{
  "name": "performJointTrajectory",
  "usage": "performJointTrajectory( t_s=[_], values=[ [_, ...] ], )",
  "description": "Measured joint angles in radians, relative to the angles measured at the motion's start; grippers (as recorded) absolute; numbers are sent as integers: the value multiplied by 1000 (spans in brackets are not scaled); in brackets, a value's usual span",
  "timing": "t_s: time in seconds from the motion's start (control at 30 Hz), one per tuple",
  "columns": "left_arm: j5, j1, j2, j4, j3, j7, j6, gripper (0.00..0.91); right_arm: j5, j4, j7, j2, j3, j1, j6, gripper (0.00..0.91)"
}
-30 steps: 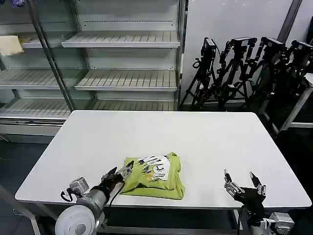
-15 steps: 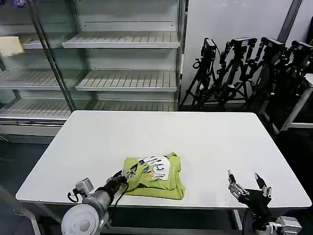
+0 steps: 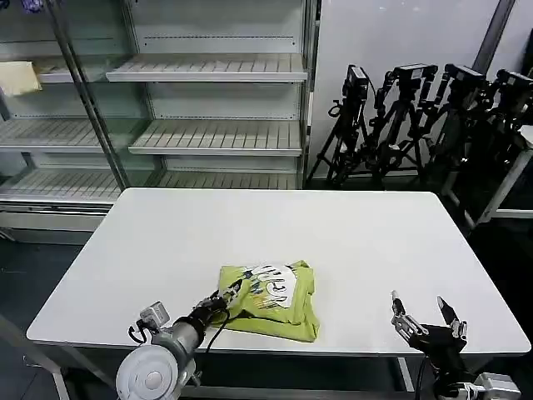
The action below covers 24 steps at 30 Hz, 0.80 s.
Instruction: Fold and organize the clothes.
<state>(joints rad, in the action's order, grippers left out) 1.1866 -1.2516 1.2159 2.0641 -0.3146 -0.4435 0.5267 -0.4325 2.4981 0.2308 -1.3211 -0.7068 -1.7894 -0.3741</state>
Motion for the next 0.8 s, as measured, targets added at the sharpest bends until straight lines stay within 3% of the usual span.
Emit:
performJointTrajectory(
  t_s=[0.8],
  values=[
    [171, -18, 45, 18, -73, 17, -52, 20, 0, 31, 3, -10, -13, -24, -6, 907]
  ],
)
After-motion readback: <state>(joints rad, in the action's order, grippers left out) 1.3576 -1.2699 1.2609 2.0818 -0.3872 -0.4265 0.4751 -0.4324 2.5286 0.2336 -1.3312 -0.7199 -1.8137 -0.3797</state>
